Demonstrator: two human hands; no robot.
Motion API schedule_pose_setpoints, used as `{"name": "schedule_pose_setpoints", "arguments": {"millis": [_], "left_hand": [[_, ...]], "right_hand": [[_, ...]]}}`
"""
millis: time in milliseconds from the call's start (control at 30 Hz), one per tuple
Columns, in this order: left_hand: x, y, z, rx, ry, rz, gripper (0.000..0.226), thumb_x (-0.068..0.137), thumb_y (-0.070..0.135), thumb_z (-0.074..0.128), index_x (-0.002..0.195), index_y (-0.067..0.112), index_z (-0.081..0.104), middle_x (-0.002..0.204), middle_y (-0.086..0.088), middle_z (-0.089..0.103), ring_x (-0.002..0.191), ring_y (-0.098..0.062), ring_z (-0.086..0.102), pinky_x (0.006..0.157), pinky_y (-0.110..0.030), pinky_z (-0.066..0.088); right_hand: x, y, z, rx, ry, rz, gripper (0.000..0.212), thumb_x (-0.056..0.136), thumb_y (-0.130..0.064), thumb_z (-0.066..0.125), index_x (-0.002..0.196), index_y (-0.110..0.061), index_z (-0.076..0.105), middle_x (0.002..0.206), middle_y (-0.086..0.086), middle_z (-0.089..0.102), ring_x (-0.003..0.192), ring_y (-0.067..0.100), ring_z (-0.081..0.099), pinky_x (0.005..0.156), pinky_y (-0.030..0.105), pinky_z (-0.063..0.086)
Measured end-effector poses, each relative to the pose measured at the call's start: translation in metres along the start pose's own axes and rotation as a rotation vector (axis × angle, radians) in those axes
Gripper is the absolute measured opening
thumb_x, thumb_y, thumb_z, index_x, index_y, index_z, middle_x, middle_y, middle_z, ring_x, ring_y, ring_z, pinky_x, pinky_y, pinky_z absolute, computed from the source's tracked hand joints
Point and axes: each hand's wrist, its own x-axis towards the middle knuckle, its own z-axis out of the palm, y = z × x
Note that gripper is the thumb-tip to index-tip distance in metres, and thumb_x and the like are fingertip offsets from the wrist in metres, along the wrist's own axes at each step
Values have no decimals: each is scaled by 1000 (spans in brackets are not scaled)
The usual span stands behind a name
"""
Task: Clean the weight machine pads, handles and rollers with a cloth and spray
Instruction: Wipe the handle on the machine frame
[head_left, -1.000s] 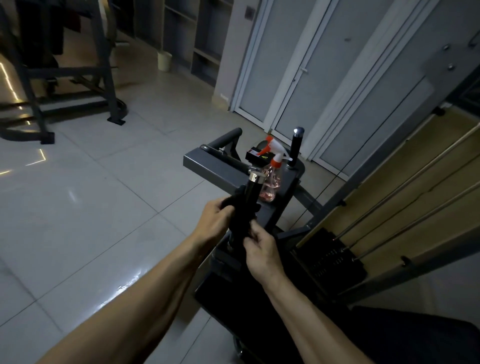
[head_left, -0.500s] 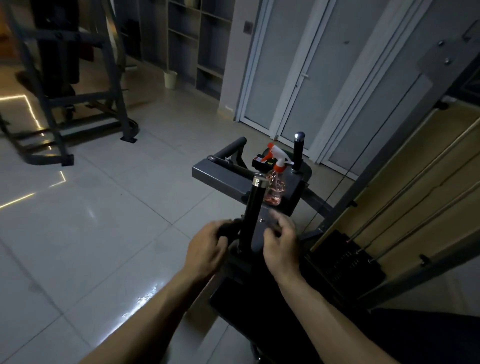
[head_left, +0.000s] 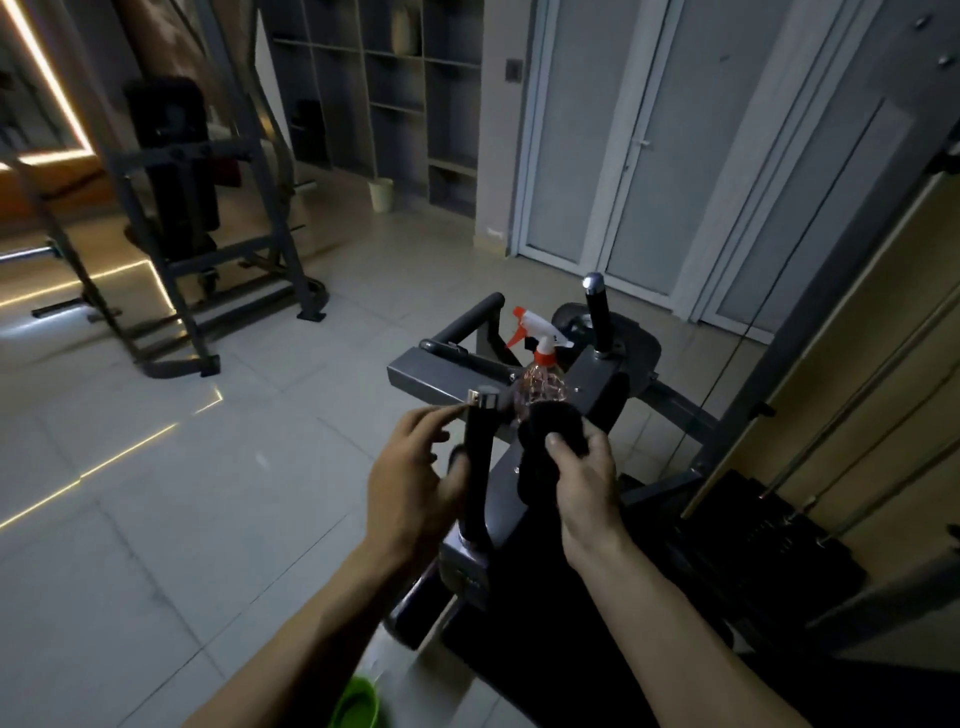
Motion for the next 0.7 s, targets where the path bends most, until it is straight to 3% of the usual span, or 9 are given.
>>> {"name": "schedule_pose_setpoints", "arguments": {"millis": [100,200,267,367,500,567,600,667,700], "left_hand": [[12,1,10,-133,-21,-196,21,95,20,71,113,30,74,112,17,73,93,-3,72,82,-37,61],[11,2,16,-92,28,-232,27,91,8,74,111,25,74,108,14,75,95,-5,73,84,-38,61],[7,0,23,-76,67,-259,33,86,0,76,112,21,74,106,10,76,96,-7,74,84,-42,61],[4,-1,35,-38,167,-278,37,81,-7,77,109,17,74,104,7,75,94,-9,74,83,-40,62],[0,6,43,-7,216,-280,39,83,-10,74,114,13,74,108,5,75,95,-9,73,76,-27,61],[-2,8,46,-14,222,-288,40,84,-13,71,117,10,73,110,3,75,97,-10,73,74,-23,60],[-3,7,44,-17,223,-292,41,85,-14,70,118,10,73,111,2,76,98,-12,74,76,-24,60],[-5,6,44,-39,203,-334,45,87,-15,65,120,14,73,113,4,76,99,-13,74,83,-31,60],[-7,6,44,-45,196,-358,47,88,-15,62,120,17,74,114,6,76,98,-14,75,84,-34,59]], "right_hand": [[26,-12,16,1,-221,-23,28,103,-9,55,116,-27,73,113,2,77,111,23,71,90,34,57],[34,-23,34,29,-471,20,34,105,-3,44,119,-17,72,105,5,77,96,15,73,74,24,56],[40,-13,36,5,-544,47,36,103,4,42,122,-6,70,91,7,75,76,10,72,63,20,54],[48,16,26,-100,-610,47,39,97,8,43,119,-9,71,71,-7,68,52,1,56,48,19,43],[30,52,5,-453,-755,-105,30,92,-8,57,96,-32,74,82,-9,69,75,10,66,70,24,55],[27,63,-6,-696,-792,-266,24,90,-17,61,107,-29,73,98,0,67,90,20,67,74,19,50],[28,59,-5,-757,-806,-303,27,87,-25,58,109,-26,73,102,3,68,94,23,66,77,23,51],[40,49,-6,-707,-787,-255,35,84,-32,53,112,-24,74,107,3,72,99,22,68,86,31,55],[47,40,-6,-611,-722,-201,32,91,-27,55,116,-22,74,112,1,74,106,20,69,92,33,55]]}}
